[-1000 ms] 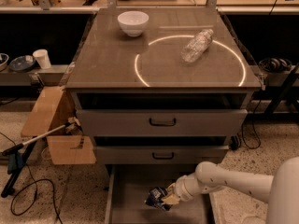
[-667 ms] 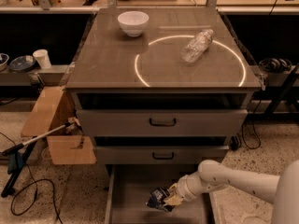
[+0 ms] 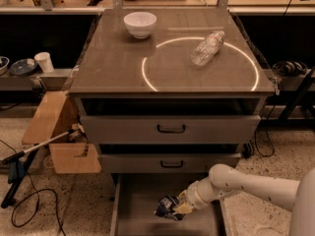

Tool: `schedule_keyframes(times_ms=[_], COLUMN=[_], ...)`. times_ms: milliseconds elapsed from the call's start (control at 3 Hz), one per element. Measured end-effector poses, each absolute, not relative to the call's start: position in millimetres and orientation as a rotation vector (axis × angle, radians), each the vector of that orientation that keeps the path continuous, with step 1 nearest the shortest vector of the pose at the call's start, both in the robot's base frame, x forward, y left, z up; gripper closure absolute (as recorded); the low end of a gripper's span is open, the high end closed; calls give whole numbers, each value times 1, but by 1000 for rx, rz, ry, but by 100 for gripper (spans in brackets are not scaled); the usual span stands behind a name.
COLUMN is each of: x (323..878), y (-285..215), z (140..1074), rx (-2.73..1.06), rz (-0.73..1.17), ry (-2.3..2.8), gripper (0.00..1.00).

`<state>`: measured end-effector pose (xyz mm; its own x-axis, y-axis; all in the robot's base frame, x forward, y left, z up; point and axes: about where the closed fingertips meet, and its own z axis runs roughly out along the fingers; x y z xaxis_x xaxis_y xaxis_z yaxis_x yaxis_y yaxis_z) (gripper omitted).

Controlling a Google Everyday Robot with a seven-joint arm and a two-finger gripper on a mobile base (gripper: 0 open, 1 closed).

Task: Pick blue chip bag from bottom drawer and place on counter

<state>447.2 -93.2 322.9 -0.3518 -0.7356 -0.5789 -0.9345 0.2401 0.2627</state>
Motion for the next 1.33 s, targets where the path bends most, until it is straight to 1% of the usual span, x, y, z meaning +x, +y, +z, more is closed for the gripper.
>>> schedule_keyframes(times_ms=[667,1000,1333], x=[452,450,448], y=[-112,-126,-129], z=[369,407,425], rx=[-1552,-1533,-1537], rz=[746,682,669], ry=[2192,2182,2175], gripper=[100,100,100])
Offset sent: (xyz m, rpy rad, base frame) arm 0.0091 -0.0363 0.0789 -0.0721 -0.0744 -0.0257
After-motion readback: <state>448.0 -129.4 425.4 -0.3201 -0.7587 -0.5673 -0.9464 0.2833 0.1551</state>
